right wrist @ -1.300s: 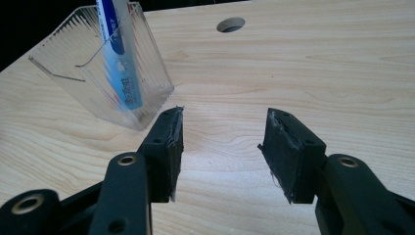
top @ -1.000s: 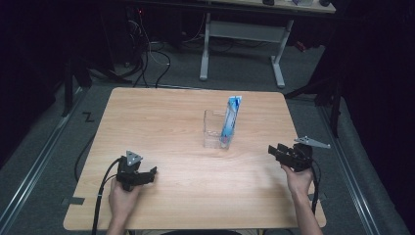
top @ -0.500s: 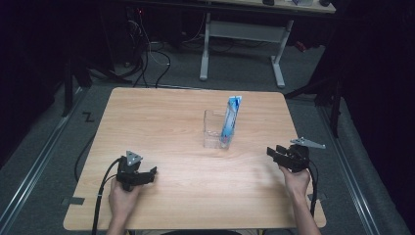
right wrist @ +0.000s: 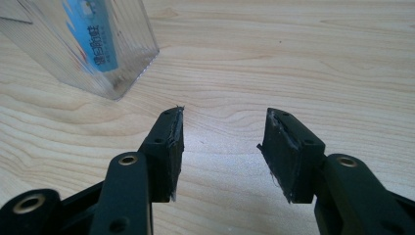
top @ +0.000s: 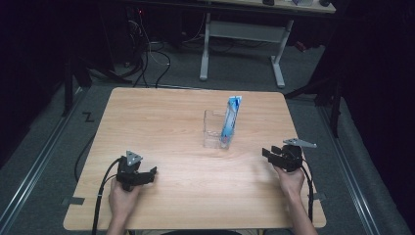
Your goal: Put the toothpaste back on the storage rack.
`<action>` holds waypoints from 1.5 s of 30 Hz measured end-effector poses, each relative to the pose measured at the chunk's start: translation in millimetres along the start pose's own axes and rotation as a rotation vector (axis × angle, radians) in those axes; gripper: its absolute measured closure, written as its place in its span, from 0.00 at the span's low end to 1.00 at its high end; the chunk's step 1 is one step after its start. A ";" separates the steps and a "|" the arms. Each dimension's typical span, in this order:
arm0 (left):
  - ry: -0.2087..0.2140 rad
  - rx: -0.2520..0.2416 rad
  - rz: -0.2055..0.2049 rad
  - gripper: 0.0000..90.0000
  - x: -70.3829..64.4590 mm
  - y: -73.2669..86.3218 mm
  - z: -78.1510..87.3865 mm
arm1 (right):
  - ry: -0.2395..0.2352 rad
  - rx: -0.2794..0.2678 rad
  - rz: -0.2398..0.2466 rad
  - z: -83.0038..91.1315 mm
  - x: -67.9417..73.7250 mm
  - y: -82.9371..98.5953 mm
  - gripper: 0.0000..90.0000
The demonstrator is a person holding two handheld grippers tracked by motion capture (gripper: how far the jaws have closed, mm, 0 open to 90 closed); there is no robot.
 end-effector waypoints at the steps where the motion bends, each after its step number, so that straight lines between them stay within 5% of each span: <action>1: 0.000 0.000 0.000 0.21 0.0 0.0 0.0 | 0.002 0.004 -0.002 -1.2 0.4 0.6 0.56; 39: 0.000 0.000 -0.001 0.21 0.0 0.0 0.0 | 0.081 0.077 0.078 -41.3 5.2 18.4 0.54; 45: 0.000 0.000 -0.001 0.21 0.0 0.0 0.0 | 0.121 0.057 0.158 -44.5 9.1 20.9 0.50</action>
Point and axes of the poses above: each handheld gripper's, and its own axes: z roughly backward along the jaws, y roughly out of its underside, x roughly to its left, the point moved 5 cm from there along -z, roughly forward along the jaws, and after that the axes turned 7 degrees about -z, right-handed, at the moved point
